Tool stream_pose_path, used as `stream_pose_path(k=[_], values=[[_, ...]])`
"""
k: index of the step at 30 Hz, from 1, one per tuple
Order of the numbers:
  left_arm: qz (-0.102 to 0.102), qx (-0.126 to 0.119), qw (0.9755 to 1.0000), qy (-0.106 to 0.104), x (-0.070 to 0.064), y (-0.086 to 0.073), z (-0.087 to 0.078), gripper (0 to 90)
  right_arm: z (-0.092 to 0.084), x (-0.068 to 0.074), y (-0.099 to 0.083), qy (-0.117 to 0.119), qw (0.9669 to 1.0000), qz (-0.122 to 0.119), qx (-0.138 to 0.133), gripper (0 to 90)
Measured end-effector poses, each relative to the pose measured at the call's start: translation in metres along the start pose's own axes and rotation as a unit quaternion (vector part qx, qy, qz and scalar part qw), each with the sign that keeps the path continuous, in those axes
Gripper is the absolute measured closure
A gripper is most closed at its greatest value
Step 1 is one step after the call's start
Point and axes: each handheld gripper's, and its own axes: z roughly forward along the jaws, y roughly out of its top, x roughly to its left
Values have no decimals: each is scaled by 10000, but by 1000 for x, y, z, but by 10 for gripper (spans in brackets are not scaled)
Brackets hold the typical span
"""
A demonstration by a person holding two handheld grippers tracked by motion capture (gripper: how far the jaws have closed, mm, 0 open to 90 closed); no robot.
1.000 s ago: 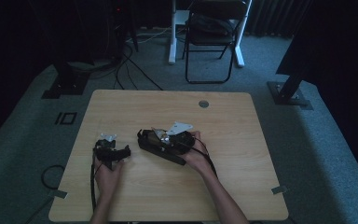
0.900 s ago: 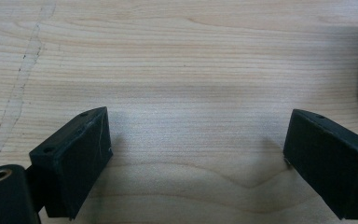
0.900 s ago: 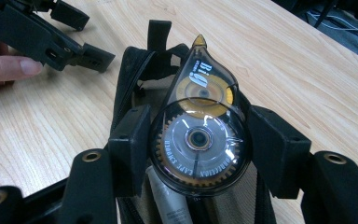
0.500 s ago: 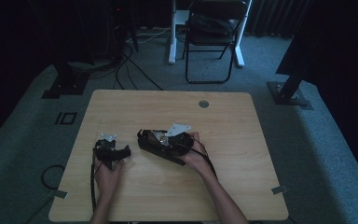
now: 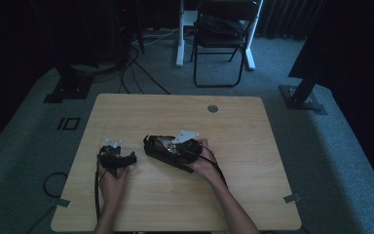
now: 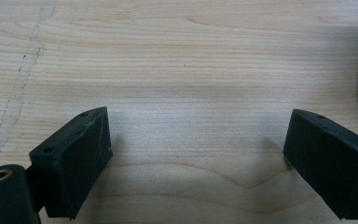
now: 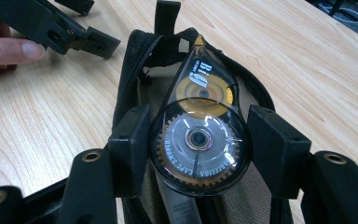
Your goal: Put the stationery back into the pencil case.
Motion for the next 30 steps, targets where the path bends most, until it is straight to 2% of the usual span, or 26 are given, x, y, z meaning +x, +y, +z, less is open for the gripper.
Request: stream_pose_path(k=[30], values=[[2, 3, 10000, 0, 0, 0, 0, 78, 11, -5, -4, 78, 9997, 88, 221, 415]])
